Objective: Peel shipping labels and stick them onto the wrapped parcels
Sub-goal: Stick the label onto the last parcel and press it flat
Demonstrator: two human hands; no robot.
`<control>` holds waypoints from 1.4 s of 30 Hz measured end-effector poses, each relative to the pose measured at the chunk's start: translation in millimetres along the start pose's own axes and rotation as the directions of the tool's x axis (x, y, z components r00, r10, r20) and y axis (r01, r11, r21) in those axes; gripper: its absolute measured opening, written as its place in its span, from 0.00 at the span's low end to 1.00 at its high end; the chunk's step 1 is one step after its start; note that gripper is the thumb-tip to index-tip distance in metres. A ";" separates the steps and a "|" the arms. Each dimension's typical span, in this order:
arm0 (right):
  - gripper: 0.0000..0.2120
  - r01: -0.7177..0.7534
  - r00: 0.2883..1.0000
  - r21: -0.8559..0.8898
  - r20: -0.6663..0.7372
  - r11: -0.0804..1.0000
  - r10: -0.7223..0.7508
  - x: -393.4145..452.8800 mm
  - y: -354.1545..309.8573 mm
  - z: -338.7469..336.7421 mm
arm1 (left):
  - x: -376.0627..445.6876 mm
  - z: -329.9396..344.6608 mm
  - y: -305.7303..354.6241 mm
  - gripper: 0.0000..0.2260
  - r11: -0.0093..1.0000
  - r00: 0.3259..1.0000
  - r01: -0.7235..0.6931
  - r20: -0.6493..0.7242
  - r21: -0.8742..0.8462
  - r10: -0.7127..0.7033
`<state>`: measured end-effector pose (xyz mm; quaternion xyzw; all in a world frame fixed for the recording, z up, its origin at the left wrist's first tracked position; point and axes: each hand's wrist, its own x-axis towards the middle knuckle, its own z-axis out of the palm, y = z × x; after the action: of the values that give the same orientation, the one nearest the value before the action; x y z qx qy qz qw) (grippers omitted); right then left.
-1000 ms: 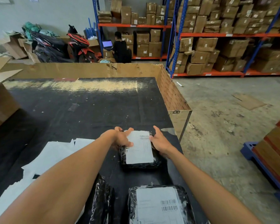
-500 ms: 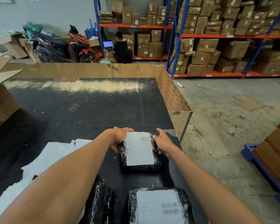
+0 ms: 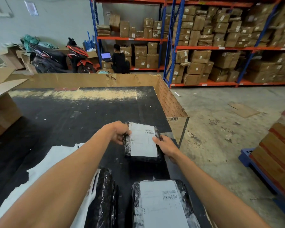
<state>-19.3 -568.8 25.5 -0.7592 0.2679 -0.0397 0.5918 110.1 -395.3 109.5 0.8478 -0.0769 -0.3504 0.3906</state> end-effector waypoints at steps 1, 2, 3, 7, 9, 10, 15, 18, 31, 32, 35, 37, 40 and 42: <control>0.15 0.020 1.000 0.021 -0.025 1.000 -0.019 -6.5 -7.7 -1.2 | -11.5 -1.2 4.3 0.04 0.999 0.999 -0.028 -0.037 -0.020 0.028; 0.16 0.037 0.998 0.030 -0.052 0.999 -0.035 -14.1 -16.0 -2.9 | -22.6 -2.1 7.7 0.05 0.997 0.995 -0.062 -0.075 -0.044 0.059; 0.16 0.047 0.996 0.041 -0.076 0.998 -0.043 -18.6 -22.7 -4.6 | -30.5 -1.1 10.7 0.05 0.993 0.991 -0.095 -0.099 -0.077 0.087; 0.14 0.090 0.985 0.161 -0.159 0.983 -0.065 -49.6 -45.8 -10.6 | -62.7 5.0 14.4 0.27 0.930 0.950 -0.274 -0.220 -0.246 0.221; 0.14 0.120 0.978 0.239 -0.193 0.963 -0.074 -66.3 -56.3 -14.5 | -83.5 10.3 17.3 0.29 0.891 0.920 -0.350 -0.286 -0.290 0.269; 0.14 0.135 0.976 0.263 -0.203 0.955 -0.082 -74.5 -61.3 -16.5 | -95.5 12.7 18.7 0.28 0.876 0.907 -0.380 -0.303 -0.296 0.292; 0.13 0.144 0.977 0.315 -0.197 0.938 -0.084 -121.5 -72.6 -25.8 | -152.2 36.0 8.6 0.28 0.792 0.828 -0.524 -0.407 -0.314 0.386; 0.14 0.140 0.978 0.316 -0.192 0.939 -0.082 -147.7 -65.7 -32.0 | -177.3 59.9 -4.2 0.30 0.731 0.784 -0.582 -0.483 -0.356 0.390; 0.07 0.075 0.962 0.185 -0.272 0.980 -0.023 -267.1 -17.0 -18.8 | -251.7 137.3 -84.5 0.31 0.838 0.880 -0.451 -0.312 -0.307 0.359; 0.07 0.074 0.958 0.167 -0.287 0.983 -0.023 -273.4 -13.0 -17.5 | -256.3 138.8 -89.6 0.32 0.850 0.892 -0.432 -0.280 -0.301 0.354; 0.08 0.063 0.955 0.049 -0.292 0.997 -0.046 -284.0 2.7 -11.6 | -261.7 146.6 -105.8 0.33 0.892 0.918 -0.388 -0.180 -0.231 0.352; 0.11 0.073 0.946 -0.003 -0.316 0.997 -0.071 -288.2 11.5 -7.3 | -266.5 151.2 -113.0 0.31 0.904 0.914 -0.398 -0.146 -0.153 0.378; 0.12 0.117 0.938 -0.050 -0.322 0.992 -0.127 -292.9 10.1 -3.3 | -275.5 147.8 -116.4 0.29 0.898 0.907 -0.416 -0.128 -0.140 0.400; 0.17 0.100 0.934 -0.142 -0.328 0.985 -0.142 -291.6 9.3 -4.6 | -278.9 144.6 -118.4 0.29 0.905 0.917 -0.399 -0.080 -0.145 0.391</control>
<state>-273.2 -442.0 93.2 -0.7915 0.3195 -0.1886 0.4857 -208.5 -289.6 108.6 0.7894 -0.2093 -0.2479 0.5212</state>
